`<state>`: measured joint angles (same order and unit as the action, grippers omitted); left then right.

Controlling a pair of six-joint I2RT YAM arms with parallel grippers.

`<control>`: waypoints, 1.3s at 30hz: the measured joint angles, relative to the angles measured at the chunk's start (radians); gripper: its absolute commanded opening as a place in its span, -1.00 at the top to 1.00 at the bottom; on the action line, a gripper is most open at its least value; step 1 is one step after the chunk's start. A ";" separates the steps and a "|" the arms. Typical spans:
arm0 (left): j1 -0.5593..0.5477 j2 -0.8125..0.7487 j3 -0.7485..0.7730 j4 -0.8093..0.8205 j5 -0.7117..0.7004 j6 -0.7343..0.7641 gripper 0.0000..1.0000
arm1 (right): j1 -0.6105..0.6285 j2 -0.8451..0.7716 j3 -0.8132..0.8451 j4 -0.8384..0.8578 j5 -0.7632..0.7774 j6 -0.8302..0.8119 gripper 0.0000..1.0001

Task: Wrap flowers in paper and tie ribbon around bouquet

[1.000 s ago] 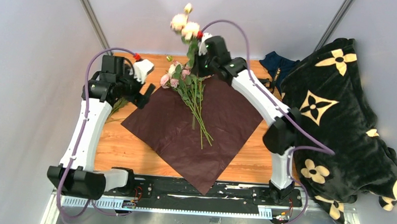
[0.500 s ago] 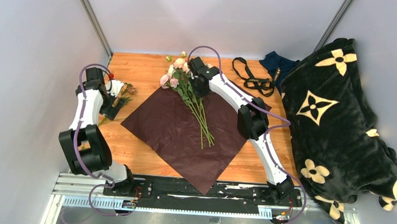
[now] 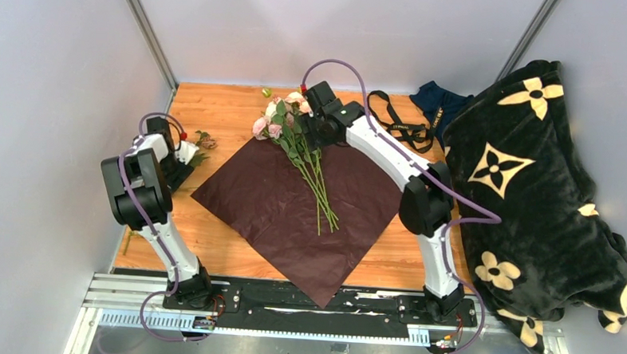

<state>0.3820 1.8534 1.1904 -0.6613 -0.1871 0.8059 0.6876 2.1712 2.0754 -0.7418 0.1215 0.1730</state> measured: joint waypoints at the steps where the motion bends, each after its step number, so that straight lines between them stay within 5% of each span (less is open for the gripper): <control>1: -0.001 0.011 0.012 0.002 -0.003 0.002 -0.22 | 0.005 -0.031 -0.019 0.007 0.001 -0.003 -0.24; 8: 0.001 0.090 0.103 -0.018 0.038 -0.009 1.00 | 0.021 -0.189 -0.135 0.047 0.009 -0.011 -0.24; 19: 0.049 0.045 0.208 -0.095 0.390 -0.222 1.00 | 0.021 -0.315 -0.282 0.077 -0.014 -0.018 -0.25; 22: 0.063 -0.112 0.206 -0.103 0.531 -0.304 1.00 | 0.021 -0.418 -0.389 0.169 -0.100 -0.022 -0.31; 27: 0.047 -0.438 0.223 -0.099 0.811 -0.431 1.00 | 0.042 -0.590 -0.653 0.579 -0.396 0.036 -0.38; 35: -0.251 -0.659 0.216 -0.119 1.101 -0.543 1.00 | 0.140 -0.511 -0.706 1.147 -0.666 0.237 -0.42; 39: -0.378 -0.685 0.216 -0.137 1.146 -0.578 1.00 | 0.166 -0.489 -0.658 1.249 -0.691 0.271 -0.18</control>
<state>0.0044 1.1683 1.4059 -0.7979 0.9592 0.2279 0.8536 1.6825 1.4174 0.5068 -0.5697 0.4438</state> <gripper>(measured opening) 0.009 0.670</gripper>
